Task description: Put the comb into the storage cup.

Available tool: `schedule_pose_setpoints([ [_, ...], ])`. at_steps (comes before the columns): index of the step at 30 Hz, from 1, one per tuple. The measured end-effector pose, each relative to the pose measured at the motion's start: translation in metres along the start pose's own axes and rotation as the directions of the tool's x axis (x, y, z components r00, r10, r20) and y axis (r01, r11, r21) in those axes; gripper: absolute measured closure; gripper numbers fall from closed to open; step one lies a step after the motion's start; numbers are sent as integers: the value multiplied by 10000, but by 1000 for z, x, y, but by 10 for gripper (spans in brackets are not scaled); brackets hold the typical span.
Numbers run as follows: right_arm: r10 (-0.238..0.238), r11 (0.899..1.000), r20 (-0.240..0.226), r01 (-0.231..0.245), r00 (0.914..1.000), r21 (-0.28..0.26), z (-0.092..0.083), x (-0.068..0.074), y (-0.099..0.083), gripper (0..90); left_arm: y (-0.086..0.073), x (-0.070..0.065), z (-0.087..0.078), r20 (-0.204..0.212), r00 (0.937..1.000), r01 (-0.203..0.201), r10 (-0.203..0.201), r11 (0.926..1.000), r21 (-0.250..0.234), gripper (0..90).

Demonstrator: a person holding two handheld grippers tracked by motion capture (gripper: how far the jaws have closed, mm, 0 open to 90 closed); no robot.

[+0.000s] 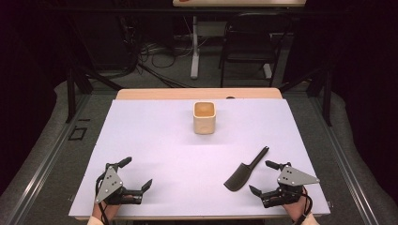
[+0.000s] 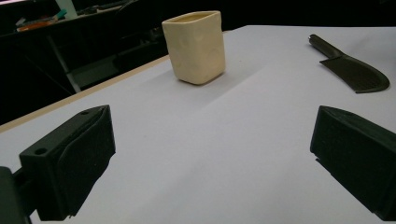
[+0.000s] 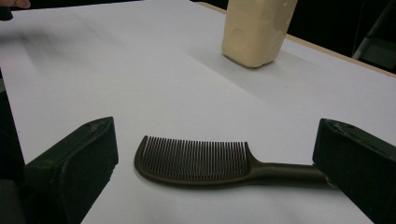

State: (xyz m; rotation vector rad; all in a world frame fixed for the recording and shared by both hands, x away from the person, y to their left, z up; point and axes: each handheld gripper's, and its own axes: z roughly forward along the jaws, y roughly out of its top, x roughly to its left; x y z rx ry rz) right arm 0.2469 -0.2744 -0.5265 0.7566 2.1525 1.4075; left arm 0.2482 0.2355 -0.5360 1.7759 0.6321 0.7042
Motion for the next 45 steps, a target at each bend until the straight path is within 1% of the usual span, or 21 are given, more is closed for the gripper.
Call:
schedule_pose_setpoints([
  [1, -14, 10000, 3, 14, 10000, 71, 0, 0, 0, 0, 0, 0, 0, 12, 10000, 15, -15, 10000, -19, 1],
  [14, 170, 9996, 14, -170, 9999, 222, 5, -3, 5, 0, -1, 1, 1, 20, 10000, 31, -31, 10000, 55, 1],
  [19, 278, 9990, 54, -279, 9996, 353, 8, -7, 8, 0, 0, 1, 1, 6, 10000, 2, -2, 10000, 39, 1],
  [23, 373, 9979, 155, -380, 9992, 532, 12, -13, 11, 0, -1, 1, 1, 3, 10000, 6, -6, 10000, 71, 2],
  [27, 371, 9968, 166, -382, 9992, 704, 16, -18, 14, 0, -1, 1, 1, 5, 10000, -2, 2, 10000, 67, 2],
  [36, 448, 9945, 172, -462, 9988, 938, 24, -28, 17, 0, -1, 1, 2, -13, 10000, -9, 9, 10000, 95, 2],
  [45, 573, 9912, 298, -604, 9979, 1176, 29, -40, 22, 0, -1, 1, 2, -7, 10000, -13, 14, 9999, 132, 2],
])
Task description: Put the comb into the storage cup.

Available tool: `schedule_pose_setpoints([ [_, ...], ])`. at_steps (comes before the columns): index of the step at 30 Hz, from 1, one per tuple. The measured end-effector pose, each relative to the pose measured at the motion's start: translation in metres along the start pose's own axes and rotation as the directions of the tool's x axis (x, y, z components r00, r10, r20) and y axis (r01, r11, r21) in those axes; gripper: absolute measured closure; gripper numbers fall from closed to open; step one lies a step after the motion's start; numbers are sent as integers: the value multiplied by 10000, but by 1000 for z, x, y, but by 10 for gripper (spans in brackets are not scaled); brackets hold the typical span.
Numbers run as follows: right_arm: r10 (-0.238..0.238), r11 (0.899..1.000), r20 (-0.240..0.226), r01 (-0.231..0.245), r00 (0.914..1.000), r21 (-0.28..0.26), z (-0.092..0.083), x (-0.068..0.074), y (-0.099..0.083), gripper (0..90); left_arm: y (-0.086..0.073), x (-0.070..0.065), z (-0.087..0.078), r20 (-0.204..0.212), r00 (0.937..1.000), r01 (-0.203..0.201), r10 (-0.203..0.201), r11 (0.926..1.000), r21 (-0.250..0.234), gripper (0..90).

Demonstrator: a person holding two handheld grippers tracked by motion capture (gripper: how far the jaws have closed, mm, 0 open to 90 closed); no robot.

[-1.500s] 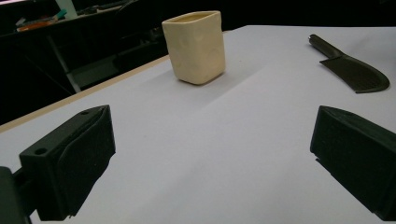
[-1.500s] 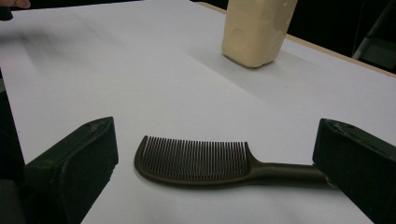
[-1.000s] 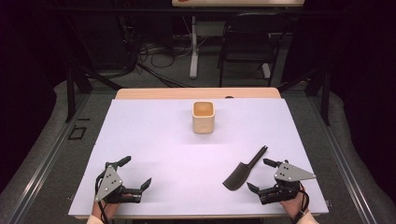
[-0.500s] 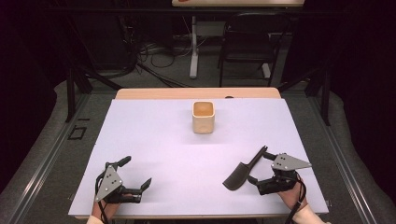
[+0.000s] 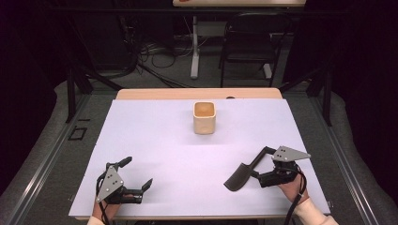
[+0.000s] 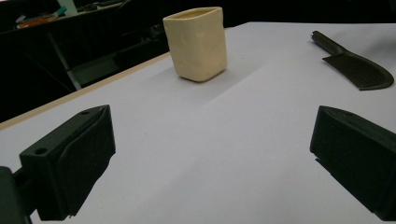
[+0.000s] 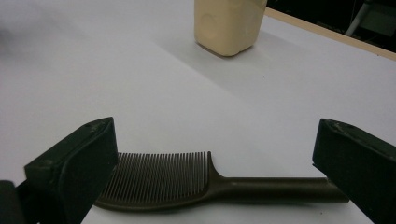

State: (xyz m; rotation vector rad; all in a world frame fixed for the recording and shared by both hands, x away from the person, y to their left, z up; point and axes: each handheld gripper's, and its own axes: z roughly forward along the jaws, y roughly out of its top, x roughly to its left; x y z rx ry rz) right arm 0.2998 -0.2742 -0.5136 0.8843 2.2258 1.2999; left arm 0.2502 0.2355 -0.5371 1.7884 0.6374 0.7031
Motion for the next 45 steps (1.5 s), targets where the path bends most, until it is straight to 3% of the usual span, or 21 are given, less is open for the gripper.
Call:
schedule_pose_setpoints([
  [24, 331, 9975, 400, -355, 9987, 606, 21, -39, 15, 22, 1, 0, 4, 71, 10000, -40, 40, 10000, -75, 2],
  [27, 287, 9964, 503, -325, 9983, 777, 25, -44, 15, 133, 1, 1, 4, 95, 9999, -53, 53, 10000, -62, 2],
  [28, 257, 9946, 621, -318, 9977, 985, 28, -49, 15, 250, 1, 1, 5, 97, 9999, -47, 47, 10000, -57, 2],
  [31, 243, 9904, 769, -345, 9967, 1340, 33, -56, 15, 480, 1, 1, 5, 118, 9999, -46, 47, 10000, -56, 2],
  [32, 243, 9904, 769, -345, 9967, 1340, 33, -56, 15, 480, 2, 1, 6, 132, 9999, -47, 48, 10000, -62, 2],
  [33, 182, 9886, 821, -303, 9965, 1478, 34, -59, 16, 542, 2, 1, 6, 133, 9999, -49, 50, 10000, -67, 2],
  [35, 99, 9828, 971, -276, 9952, 1826, 39, -66, 17, 769, 2, 1, 6, 129, 9999, -34, 35, 10000, -74, 2],
  [37, 46, 9754, 1016, -269, 9948, 2188, 43, -70, 17, 865, 1, 1, 6, 137, 9999, -26, 27, 10000, -73, 2],
  [38, -130, 9723, 1040, -117, 9945, 2334, 45, -72, 16, 899, 1, 1, 6, 137, 9999, -26, 27, 10000, -73, 2],
  [42, -446, 9539, 1230, 57, 9914, 3002, 53, -75, 15, 900, 1, 2, 7, 135, 9999, -26, 26, 10000, -33, 2],
  [45, -586, 9477, 1266, 154, 9902, 3187, 56, -75, 15, 900, 1, 2, 7, 123, 9999, -7, 7, 10000, -29, 2],
])
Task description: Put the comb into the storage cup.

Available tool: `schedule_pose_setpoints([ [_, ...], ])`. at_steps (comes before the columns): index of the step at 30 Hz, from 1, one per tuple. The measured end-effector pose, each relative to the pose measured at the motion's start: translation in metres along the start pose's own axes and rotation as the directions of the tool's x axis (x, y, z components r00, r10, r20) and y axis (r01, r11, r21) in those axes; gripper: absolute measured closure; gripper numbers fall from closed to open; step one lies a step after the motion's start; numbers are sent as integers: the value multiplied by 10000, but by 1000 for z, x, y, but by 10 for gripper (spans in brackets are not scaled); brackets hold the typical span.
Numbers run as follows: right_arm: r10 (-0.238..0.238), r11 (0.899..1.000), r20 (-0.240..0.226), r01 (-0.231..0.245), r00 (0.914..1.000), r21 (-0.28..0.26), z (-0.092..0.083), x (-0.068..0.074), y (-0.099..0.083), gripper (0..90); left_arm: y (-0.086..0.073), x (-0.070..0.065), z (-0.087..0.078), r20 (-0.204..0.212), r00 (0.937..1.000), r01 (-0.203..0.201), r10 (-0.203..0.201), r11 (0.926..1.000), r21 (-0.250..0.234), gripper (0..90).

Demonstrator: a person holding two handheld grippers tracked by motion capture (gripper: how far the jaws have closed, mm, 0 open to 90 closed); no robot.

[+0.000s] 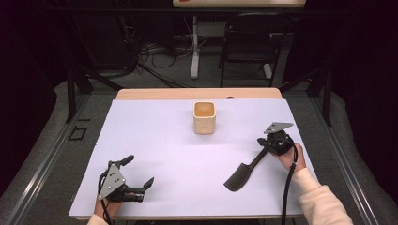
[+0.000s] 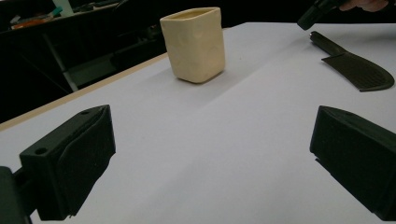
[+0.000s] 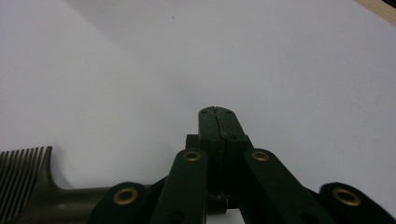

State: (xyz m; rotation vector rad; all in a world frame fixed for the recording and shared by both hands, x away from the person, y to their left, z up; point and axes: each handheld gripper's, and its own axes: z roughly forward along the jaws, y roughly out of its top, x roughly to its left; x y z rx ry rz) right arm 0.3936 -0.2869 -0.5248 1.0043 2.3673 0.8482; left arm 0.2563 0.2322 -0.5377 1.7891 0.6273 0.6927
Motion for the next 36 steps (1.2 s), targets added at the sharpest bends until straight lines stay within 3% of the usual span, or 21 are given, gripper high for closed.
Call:
schedule_pose_setpoints([
  [2, -159, 9995, 223, 153, 9996, 270, 5, -1, 0, 900, 0, 0, 1, 15, 10000, 8, -8, 10000, 23, 2],
  [8, -382, 9962, 330, 355, 9987, 797, 11, -1, 0, 900, 0, 0, 0, 33, 10000, -69, 69, 10000, -8, 2],
  [19, -522, 9877, 211, 485, 9984, 1487, 17, -4, -3, 900, 0, -1, 1, 83, 9999, -91, 90, 10000, 26, 2],
  [36, -460, 9838, 231, 413, 9987, 1746, 12, -7, -9, 900, 1, -1, 1, 91, 9999, -140, 140, 9999, 69, 2],
])
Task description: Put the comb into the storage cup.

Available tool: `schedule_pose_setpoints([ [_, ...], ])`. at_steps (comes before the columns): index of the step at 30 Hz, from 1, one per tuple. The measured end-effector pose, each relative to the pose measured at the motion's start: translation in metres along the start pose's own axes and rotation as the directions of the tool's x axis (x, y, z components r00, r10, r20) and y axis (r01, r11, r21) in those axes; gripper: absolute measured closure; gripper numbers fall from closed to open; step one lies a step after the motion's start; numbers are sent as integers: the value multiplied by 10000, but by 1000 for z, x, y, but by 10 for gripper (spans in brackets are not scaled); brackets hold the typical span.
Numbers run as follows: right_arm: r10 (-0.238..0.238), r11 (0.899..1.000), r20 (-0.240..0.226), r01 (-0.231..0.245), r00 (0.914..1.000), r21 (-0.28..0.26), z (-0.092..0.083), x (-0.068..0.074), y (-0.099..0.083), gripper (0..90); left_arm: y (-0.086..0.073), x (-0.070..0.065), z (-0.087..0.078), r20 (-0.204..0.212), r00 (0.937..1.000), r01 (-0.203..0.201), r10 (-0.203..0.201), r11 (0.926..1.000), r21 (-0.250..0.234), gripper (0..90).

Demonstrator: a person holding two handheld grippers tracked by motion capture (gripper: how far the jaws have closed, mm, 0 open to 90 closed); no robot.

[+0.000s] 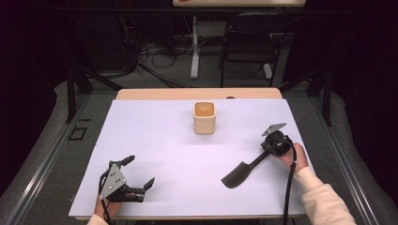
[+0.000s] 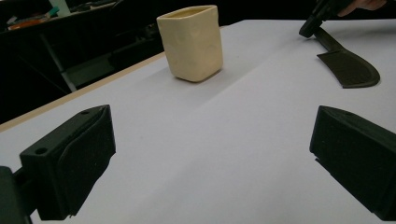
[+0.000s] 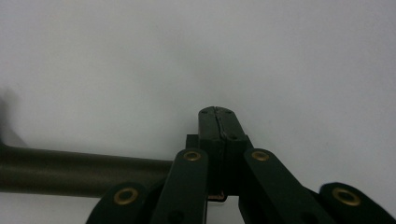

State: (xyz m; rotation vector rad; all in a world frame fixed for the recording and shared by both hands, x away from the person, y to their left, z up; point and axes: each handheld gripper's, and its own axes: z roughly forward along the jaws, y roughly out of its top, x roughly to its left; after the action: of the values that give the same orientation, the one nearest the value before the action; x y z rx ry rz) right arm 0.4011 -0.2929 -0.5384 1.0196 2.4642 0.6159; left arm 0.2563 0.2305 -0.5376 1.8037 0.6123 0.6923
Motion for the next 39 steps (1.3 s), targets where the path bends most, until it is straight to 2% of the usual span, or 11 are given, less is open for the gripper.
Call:
schedule_pose_setpoints([
  [39, 302, 9987, -51, -300, 9995, 415, -11, 2, -18, 900, 0, 0, 0, -23, 10000, -17, 17, 10000, 10, 2],
])
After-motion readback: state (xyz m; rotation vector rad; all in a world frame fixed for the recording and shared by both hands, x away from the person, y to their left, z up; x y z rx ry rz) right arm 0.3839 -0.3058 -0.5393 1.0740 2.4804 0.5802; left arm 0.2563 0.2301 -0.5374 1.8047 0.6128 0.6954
